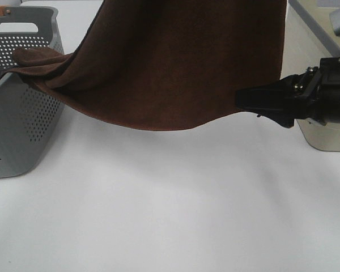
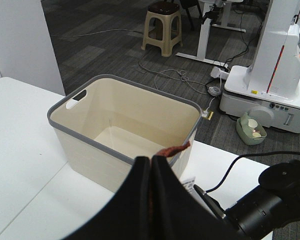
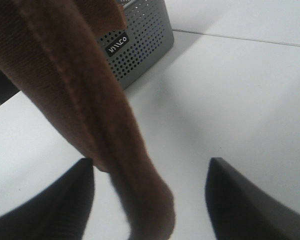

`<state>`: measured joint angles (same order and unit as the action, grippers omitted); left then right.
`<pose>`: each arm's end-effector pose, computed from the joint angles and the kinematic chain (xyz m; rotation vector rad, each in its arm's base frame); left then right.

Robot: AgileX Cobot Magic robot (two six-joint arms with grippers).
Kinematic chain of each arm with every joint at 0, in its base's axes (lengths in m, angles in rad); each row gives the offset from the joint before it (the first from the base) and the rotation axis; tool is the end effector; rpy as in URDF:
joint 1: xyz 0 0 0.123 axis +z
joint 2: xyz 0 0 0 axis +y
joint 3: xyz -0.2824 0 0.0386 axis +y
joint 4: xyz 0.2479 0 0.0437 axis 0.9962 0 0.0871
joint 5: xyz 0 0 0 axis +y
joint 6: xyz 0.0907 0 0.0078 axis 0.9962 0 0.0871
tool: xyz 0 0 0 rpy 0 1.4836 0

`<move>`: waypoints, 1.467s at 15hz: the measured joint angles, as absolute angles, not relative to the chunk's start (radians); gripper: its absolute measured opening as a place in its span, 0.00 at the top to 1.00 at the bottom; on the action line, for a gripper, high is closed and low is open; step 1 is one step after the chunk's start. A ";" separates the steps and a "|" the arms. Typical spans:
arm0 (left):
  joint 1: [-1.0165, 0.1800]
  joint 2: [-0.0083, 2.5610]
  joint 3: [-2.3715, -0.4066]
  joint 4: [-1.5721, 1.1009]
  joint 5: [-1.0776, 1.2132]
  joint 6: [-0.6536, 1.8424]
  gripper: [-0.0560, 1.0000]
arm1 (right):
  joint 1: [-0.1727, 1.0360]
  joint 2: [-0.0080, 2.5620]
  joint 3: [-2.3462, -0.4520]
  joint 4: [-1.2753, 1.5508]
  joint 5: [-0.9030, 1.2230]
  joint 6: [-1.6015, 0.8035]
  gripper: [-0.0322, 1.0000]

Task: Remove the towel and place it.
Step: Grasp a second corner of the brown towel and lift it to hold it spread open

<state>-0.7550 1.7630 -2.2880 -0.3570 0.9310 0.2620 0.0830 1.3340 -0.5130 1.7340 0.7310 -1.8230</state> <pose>0.2506 -0.2709 0.5300 0.9274 1.6760 -0.7514 0.2233 0.0788 0.2169 -0.5332 2.0286 0.7994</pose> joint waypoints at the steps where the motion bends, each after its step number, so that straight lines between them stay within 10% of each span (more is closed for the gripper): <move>1: -0.755 1.763 -2.288 -0.357 0.927 0.262 0.95 | 0.083 1.337 -0.513 1.734 0.757 -1.823 0.54; 3: -0.755 1.763 -2.288 -0.342 0.922 0.262 0.95 | 0.083 1.337 -0.513 1.735 0.822 -1.803 0.95; 7: -0.755 1.770 -2.286 -0.148 0.922 0.140 0.95 | 0.083 1.338 -0.578 1.649 0.815 -1.503 0.97; 15: -0.620 1.890 -2.216 0.063 0.975 -0.091 0.95 | 0.083 1.329 -1.161 0.374 0.990 -0.204 0.97; 22: -0.611 1.733 -2.217 0.086 0.907 -0.092 0.95 | 0.083 1.325 -1.598 0.250 1.022 -0.105 0.97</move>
<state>-0.6110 1.7330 -2.2170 0.0860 0.9070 -0.0920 0.0830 1.3250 -1.5980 0.2500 1.0220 -0.1050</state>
